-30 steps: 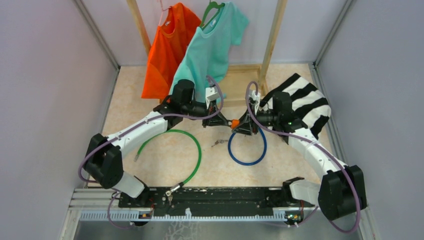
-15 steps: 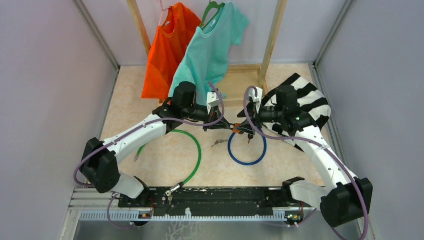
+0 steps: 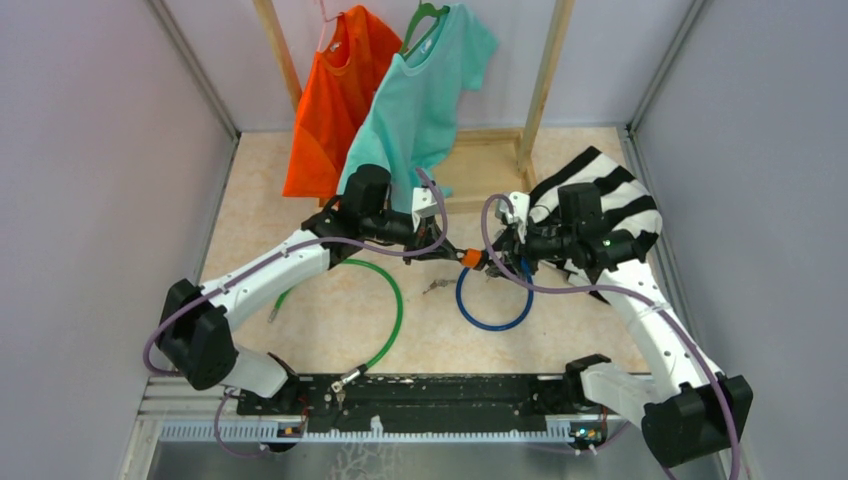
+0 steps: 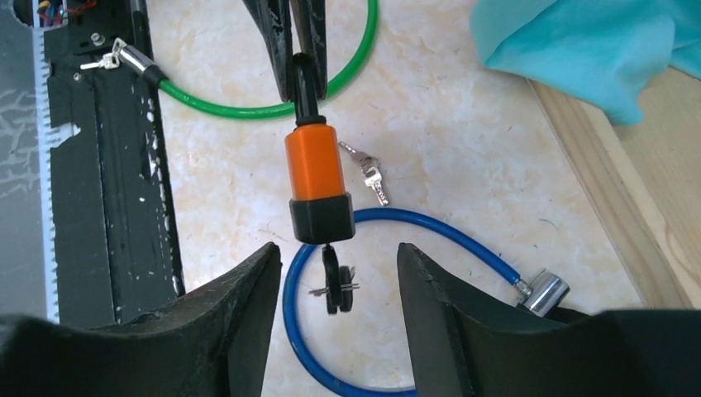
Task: Lock with the key
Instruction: Lock the lock.
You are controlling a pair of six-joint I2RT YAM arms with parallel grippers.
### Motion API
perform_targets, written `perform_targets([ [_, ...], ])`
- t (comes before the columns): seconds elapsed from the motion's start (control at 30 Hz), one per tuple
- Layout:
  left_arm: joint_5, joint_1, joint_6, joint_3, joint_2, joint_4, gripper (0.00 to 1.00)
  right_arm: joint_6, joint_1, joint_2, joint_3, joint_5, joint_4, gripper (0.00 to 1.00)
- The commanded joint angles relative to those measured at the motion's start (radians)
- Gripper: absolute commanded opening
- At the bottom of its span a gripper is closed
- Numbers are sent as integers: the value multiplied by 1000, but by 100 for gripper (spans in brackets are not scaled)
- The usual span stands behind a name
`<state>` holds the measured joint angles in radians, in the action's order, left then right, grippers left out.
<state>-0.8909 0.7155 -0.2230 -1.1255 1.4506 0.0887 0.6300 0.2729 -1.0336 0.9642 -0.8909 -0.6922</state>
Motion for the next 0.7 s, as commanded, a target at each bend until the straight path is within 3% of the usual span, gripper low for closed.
perform_targets([
  [0.0,-18,-4,-18,-24,-44,-26,0,72,-8,-10,58,-10,-65,51],
  [0.3,-22,-4,-15,-22,-46,-26,0,67,-8,-58,74,-60,-58,30],
  [0.47,-16,-4,-24,-20,-50,-22,0,60,-8,-60,62,-53,-44,5],
  [0.53,-9,-4,-39,-22,-50,-18,0,76,-13,-52,50,-18,-42,0],
  [0.67,5,-13,-58,-22,-47,-8,0,133,-45,-45,32,21,-64,0],
])
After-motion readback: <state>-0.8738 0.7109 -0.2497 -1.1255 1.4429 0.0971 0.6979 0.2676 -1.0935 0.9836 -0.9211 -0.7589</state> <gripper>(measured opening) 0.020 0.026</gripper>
